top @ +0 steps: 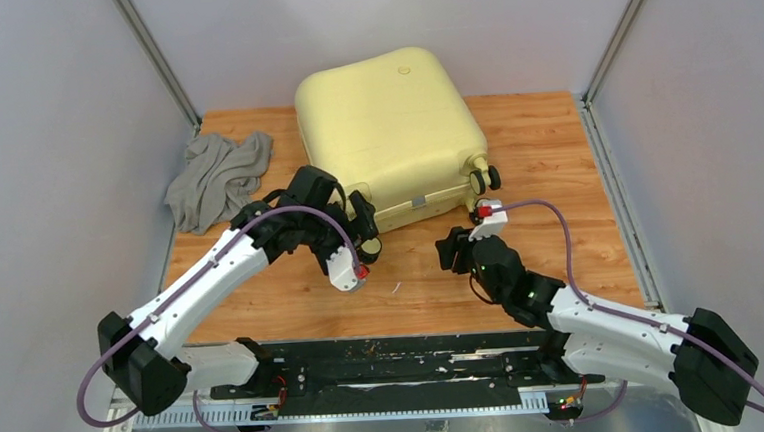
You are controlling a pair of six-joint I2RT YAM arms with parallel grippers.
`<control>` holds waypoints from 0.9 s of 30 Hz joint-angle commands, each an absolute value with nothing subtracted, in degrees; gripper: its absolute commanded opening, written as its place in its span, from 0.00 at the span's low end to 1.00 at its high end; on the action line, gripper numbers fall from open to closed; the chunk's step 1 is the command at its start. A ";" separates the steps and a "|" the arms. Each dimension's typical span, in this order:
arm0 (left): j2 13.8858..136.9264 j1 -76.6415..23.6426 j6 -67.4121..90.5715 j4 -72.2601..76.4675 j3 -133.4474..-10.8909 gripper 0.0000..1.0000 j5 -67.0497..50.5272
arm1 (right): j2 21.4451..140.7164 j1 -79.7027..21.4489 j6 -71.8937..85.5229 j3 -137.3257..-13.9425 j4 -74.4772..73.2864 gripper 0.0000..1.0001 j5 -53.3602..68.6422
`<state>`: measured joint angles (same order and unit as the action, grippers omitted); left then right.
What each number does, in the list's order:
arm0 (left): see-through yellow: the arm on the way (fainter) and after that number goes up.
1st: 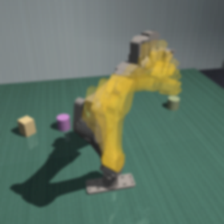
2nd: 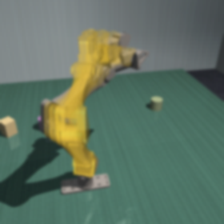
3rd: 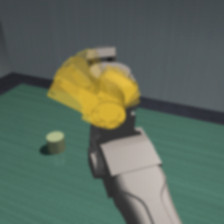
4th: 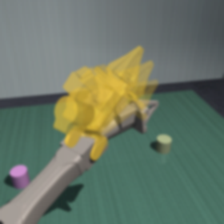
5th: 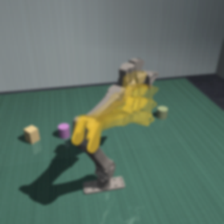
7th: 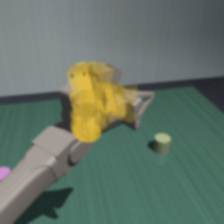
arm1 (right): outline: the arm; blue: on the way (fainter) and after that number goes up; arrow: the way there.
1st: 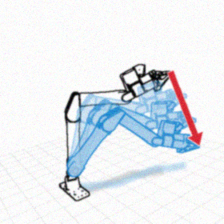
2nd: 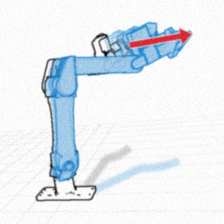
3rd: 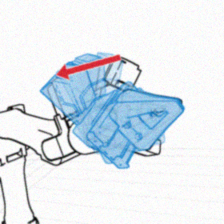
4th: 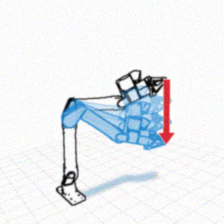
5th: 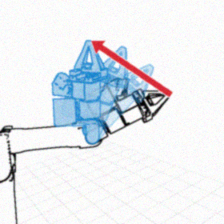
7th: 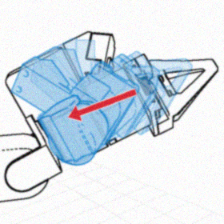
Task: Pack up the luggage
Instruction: Zip the luggage at the center of the board.
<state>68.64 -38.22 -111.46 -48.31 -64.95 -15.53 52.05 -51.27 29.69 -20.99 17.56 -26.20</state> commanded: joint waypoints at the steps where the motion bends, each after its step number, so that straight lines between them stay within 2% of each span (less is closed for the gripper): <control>1: 71.84 -40.17 -115.76 -45.80 -66.08 0.95 -12.24 | 50.51 -49.11 33.33 -18.95 12.69 0.55 -27.72; 3: 73.33 -40.78 -115.88 -45.79 -65.88 0.87 -9.56 | 50.29 -47.98 33.57 -18.58 12.37 0.55 -27.27; 5: 75.24 -41.44 -113.64 -45.87 -66.81 0.74 -6.89 | 50.63 -46.31 33.82 -18.50 12.14 0.55 -26.80; 9: 77.20 -42.99 -107.74 -45.97 -68.55 0.39 -3.57 | 53.46 -40.33 33.45 -18.97 13.29 0.53 -23.92; 12: 75.90 -44.85 -105.33 -46.05 -67.43 0.05 -2.39 | 56.49 -35.35 32.58 -19.98 16.11 0.52 -20.17; 13: 75.09 -45.81 -104.21 -46.05 -66.85 0.00 -2.22 | 57.60 -34.20 32.01 -20.71 16.58 0.52 -19.03; 20: 71.24 -56.23 -91.56 -48.69 -65.53 0.00 -3.92 | 59.25 -32.66 31.44 -23.15 16.54 0.50 -16.58; 27: 75.61 -67.75 -78.13 -52.49 -72.37 0.00 -5.78 | 56.06 -32.53 31.77 -20.13 16.54 0.50 -16.89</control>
